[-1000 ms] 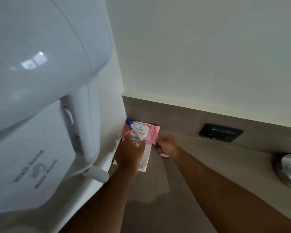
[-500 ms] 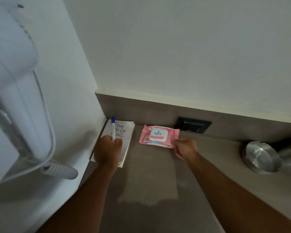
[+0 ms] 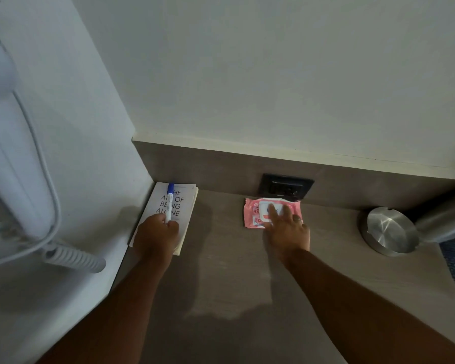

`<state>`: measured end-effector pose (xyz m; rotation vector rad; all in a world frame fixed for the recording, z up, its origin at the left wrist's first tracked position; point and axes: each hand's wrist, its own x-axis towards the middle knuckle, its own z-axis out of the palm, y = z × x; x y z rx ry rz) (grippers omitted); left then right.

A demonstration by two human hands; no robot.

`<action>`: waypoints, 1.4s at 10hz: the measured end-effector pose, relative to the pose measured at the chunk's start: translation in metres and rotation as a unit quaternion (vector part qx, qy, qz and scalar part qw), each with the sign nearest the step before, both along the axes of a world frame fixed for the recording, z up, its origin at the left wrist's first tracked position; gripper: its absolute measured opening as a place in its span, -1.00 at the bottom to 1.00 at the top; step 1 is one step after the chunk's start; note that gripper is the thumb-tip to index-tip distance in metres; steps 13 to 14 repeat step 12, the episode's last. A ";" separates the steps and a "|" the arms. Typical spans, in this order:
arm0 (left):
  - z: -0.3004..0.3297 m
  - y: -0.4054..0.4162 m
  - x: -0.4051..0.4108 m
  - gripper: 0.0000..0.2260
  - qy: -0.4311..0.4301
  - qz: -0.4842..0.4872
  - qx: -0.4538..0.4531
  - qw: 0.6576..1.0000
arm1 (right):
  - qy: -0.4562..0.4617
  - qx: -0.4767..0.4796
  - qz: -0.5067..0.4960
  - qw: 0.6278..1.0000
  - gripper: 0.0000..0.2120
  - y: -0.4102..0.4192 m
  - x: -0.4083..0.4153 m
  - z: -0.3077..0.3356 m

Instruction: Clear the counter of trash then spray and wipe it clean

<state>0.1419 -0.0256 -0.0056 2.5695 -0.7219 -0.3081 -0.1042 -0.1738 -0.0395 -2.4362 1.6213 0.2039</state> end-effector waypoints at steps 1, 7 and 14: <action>0.001 0.007 0.003 -0.80 0.011 -0.006 0.002 1.000 | 0.035 0.001 -0.035 0.999 -0.47 0.000 0.015 0.009; -0.022 0.059 0.026 -0.68 -0.033 -0.052 0.026 0.998 | -0.130 0.144 0.117 0.974 -0.61 0.043 0.241 0.011; 0.018 0.050 0.019 -0.80 0.036 -0.056 0.014 0.998 | -0.632 -0.018 0.264 0.728 -0.69 0.040 -0.001 0.317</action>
